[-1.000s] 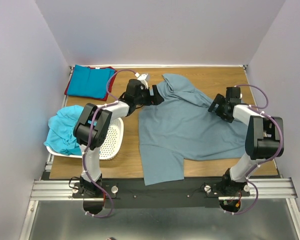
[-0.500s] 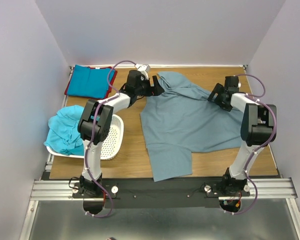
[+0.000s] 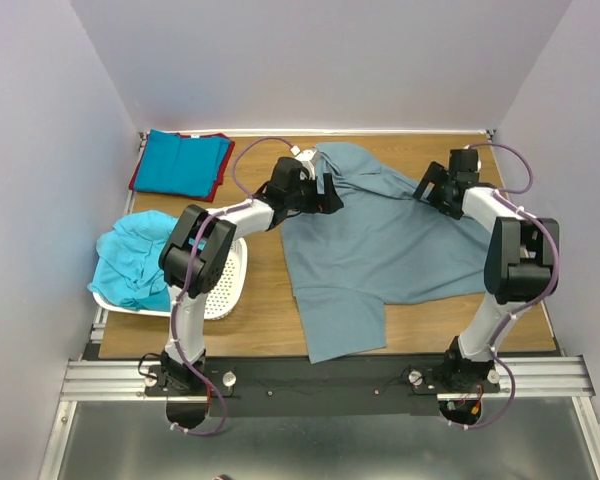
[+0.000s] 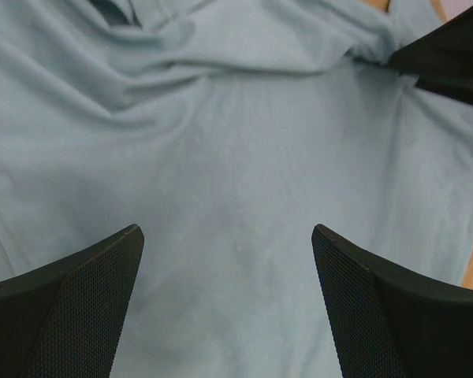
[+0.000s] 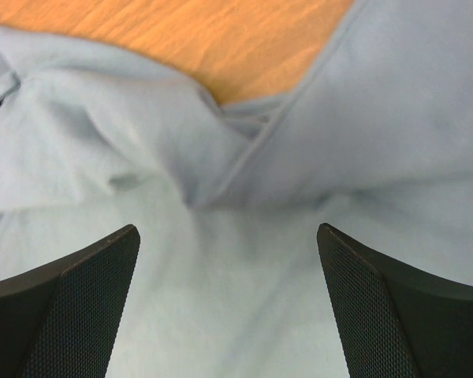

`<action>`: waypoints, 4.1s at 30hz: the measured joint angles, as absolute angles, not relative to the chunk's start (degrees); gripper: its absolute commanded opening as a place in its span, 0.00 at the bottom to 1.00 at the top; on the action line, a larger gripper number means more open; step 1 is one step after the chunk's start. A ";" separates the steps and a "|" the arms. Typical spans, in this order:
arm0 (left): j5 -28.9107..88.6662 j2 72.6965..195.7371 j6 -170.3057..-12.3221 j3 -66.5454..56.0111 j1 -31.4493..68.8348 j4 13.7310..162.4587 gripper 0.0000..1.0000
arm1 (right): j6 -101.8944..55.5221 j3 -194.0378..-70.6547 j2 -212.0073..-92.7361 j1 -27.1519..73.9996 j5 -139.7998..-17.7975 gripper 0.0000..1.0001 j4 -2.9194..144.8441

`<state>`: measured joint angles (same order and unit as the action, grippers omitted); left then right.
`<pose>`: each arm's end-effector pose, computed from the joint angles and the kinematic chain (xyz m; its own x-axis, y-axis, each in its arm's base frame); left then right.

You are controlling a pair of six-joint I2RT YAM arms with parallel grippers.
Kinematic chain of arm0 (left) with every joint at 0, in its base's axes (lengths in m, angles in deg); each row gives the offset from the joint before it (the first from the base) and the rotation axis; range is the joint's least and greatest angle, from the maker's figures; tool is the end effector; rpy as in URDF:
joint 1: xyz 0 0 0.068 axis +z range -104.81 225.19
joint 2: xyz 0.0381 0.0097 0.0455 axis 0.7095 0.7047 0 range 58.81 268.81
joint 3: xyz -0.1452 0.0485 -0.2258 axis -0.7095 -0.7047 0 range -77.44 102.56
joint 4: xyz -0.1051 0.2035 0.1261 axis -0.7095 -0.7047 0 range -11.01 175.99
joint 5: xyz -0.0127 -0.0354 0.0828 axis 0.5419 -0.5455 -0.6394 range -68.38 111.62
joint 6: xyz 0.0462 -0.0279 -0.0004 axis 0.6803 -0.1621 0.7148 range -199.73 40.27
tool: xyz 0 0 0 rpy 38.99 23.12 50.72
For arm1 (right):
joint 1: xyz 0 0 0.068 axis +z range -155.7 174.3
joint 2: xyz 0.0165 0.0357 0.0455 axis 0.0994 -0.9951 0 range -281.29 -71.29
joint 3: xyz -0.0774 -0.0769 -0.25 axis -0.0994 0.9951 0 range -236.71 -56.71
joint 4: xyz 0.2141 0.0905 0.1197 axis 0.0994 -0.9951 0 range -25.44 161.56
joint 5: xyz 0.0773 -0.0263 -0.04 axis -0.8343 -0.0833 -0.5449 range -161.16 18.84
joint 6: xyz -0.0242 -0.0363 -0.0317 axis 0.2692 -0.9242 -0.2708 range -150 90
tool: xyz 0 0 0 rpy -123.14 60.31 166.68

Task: Fold and stack the t-shirts
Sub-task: Flatten the tshirt out

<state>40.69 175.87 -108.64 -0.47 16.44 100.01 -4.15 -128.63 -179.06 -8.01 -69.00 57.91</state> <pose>0.4001 -0.2330 0.1893 -0.6815 -0.1471 -0.7169 0.4370 0.7040 -0.5599 0.4050 -0.0177 0.1866 -0.6555 0.4625 -0.5970 0.3895 0.8843 0.2575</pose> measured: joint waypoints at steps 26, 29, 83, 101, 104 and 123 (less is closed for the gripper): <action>29.19 185.72 -102.54 15.34 17.64 80.71 0.97 | -4.46 -113.79 -169.92 -7.86 -75.19 1.00 57.95; 27.70 187.36 -101.47 17.91 17.86 78.48 0.97 | -4.18 -113.86 -170.23 -7.22 -75.89 1.00 58.65; 23.86 177.68 -97.03 4.14 15.57 78.22 0.96 | -3.06 -109.55 -161.29 0.36 -76.72 1.00 57.95; 28.58 184.74 -97.32 13.50 19.78 80.17 0.96 | -3.22 -119.37 -174.84 0.38 -75.52 1.00 58.69; 29.12 187.10 -97.30 17.17 20.75 79.34 0.96 | -3.48 -122.73 -177.61 0.49 -76.11 1.00 58.83; 26.33 170.75 -95.09 9.30 22.14 79.14 0.98 | -5.12 -117.97 -155.91 -8.75 -66.29 1.00 53.30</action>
<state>26.33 170.75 -95.09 9.30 22.14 79.14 -5.12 -117.97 -155.91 -8.75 -66.29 53.30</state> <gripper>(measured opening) 0.983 0.997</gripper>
